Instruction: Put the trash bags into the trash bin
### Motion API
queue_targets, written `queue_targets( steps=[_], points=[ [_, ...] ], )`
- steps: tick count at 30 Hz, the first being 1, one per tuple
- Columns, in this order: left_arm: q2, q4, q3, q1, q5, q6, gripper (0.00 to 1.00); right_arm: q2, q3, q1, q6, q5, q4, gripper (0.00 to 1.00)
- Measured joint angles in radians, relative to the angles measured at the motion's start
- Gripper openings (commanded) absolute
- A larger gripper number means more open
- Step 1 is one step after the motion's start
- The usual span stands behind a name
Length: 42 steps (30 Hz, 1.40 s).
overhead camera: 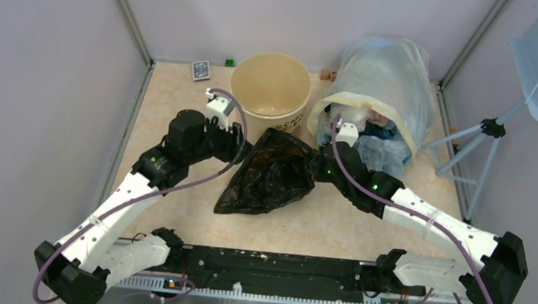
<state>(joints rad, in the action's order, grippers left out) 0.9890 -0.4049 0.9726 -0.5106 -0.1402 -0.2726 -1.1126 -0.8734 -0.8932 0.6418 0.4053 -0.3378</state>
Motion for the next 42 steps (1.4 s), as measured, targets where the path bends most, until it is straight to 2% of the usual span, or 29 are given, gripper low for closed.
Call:
queue_targets(
  steps=[5,9,12,15,18,23,27,33,38,42],
  points=[
    [-0.106,0.072,-0.13,-0.002,-0.239,-0.041,0.33,-0.03,-0.026,0.0,0.02,-0.003,-0.028,0.0],
    [-0.107,0.181,-0.281,-0.034,-0.356,-0.117,0.32,-0.038,-0.029,0.0,0.025,-0.017,-0.036,0.0],
    [-0.073,0.255,-0.352,-0.09,-0.376,-0.153,0.39,-0.04,-0.048,0.0,0.025,-0.036,-0.052,0.0],
    [-0.006,0.35,-0.364,-0.148,-0.36,-0.167,0.55,-0.04,-0.064,0.0,0.024,-0.061,-0.054,0.0],
    [0.078,0.429,-0.362,-0.17,-0.303,-0.171,0.61,-0.039,-0.065,0.0,0.024,-0.079,-0.056,0.0],
    [0.227,0.519,-0.357,-0.171,-0.18,-0.201,0.6,-0.026,-0.065,0.0,0.023,-0.105,-0.065,0.0],
    [0.342,0.592,-0.341,-0.178,-0.141,-0.232,0.61,-0.009,-0.065,0.0,0.021,-0.126,-0.071,0.0],
    [0.579,0.642,-0.251,-0.199,-0.126,-0.299,0.48,0.0,-0.066,0.0,0.024,-0.203,-0.074,0.0],
    [0.646,0.642,-0.246,-0.2,-0.073,-0.351,0.43,0.023,-0.095,0.002,0.06,-0.333,-0.07,0.01],
    [0.659,0.647,-0.246,-0.2,-0.034,-0.387,0.4,0.08,-0.125,0.002,0.116,-0.422,-0.047,0.07]
  ],
)
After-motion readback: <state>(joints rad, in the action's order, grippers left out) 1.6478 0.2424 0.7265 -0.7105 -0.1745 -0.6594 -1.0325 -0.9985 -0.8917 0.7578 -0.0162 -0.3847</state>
